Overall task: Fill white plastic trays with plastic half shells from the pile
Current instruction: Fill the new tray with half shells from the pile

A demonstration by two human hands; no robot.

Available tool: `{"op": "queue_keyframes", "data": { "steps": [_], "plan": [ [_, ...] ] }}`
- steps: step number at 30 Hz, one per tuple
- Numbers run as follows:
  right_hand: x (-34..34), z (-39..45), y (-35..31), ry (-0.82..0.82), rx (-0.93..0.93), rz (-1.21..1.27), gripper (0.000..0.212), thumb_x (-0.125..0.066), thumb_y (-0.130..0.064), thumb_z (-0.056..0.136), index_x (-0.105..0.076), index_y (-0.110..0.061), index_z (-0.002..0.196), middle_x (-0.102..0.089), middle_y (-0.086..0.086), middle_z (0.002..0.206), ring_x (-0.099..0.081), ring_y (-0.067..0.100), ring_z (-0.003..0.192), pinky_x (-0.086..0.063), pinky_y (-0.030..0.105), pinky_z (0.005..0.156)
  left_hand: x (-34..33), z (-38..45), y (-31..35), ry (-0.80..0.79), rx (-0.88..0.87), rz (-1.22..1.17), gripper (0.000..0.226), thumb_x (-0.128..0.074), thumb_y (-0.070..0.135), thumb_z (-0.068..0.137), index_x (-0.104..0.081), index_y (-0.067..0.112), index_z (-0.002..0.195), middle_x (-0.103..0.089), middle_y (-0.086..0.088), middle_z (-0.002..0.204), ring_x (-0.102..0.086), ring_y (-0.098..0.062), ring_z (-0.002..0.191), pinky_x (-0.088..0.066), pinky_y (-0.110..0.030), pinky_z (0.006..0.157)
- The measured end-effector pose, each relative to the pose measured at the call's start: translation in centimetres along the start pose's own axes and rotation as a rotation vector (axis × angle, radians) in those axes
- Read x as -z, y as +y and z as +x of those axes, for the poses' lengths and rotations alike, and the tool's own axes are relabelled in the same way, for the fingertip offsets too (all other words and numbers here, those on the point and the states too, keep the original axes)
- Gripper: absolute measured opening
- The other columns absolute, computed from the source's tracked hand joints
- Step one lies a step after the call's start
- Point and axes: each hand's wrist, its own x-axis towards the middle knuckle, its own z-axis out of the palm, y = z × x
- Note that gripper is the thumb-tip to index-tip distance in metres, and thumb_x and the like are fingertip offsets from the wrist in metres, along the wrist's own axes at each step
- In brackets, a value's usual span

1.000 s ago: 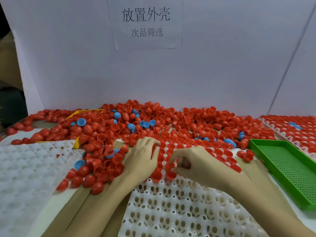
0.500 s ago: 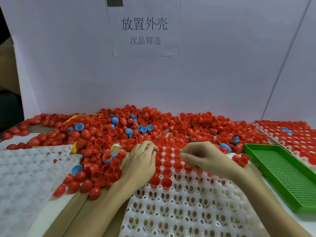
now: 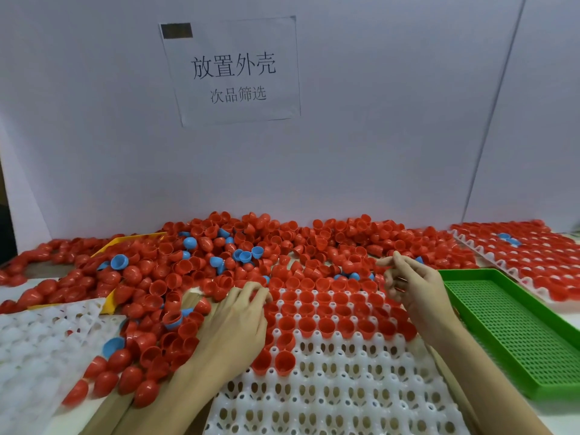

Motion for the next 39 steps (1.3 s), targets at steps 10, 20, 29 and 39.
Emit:
{"op": "queue_keyframes", "data": {
  "steps": [10, 20, 29, 39],
  "plan": [
    [0.0, -0.7, -0.3, 0.001, 0.173, -0.234, 0.037, -0.051, -0.020, 0.110, -0.074, -0.006, 0.086, -0.061, 0.010, 0.061, -0.051, 0.015, 0.050, -0.042, 0.019, 0.048, 1.2, 3.9, 0.8, 0.043, 0.027, -0.113, 0.016, -0.050, 0.032, 0.104, -0.060, 0.032, 0.116, -0.050, 0.016, 0.119, -0.045, -0.002, 0.110, -0.034, -0.021, 0.093],
    [-0.3, -1.0, 0.5, -0.062, 0.352, -0.551, 0.032, -0.055, -0.020, 0.108, -0.073, -0.019, 0.082, -0.060, 0.007, 0.053, -0.045, 0.006, 0.040, -0.037, 0.021, 0.043, -2.7, 18.0, 7.2, -0.365, -0.179, 0.167, 0.042, -0.045, 0.039, 0.108, -0.062, 0.014, 0.136, -0.035, -0.006, 0.162, -0.032, -0.028, 0.146, -0.033, -0.049, 0.118],
    [-0.4, -1.0, 0.6, -0.105, 0.345, -0.569, 0.032, -0.056, -0.020, 0.108, -0.072, -0.018, 0.081, -0.058, 0.010, 0.055, -0.045, 0.008, 0.043, -0.036, 0.022, 0.045, -4.7, 18.5, 5.1, -0.268, -0.021, -0.051, 0.032, -0.046, 0.025, 0.108, -0.068, 0.002, 0.100, -0.059, -0.007, 0.118, -0.059, -0.026, 0.110, -0.048, -0.042, 0.099],
    [-0.9, -1.6, -0.8, -0.291, 0.131, -0.333, 0.020, -0.062, -0.038, 0.104, -0.068, -0.038, 0.122, -0.075, -0.001, 0.098, -0.074, 0.016, 0.082, -0.058, 0.025, 0.069, 1.3, 6.8, 6.7, 0.105, -0.398, -0.398, 0.014, -0.068, 0.031, 0.096, -0.079, 0.022, 0.096, -0.069, 0.021, 0.105, -0.063, 0.004, 0.104, -0.047, -0.011, 0.094]
  ]
}}
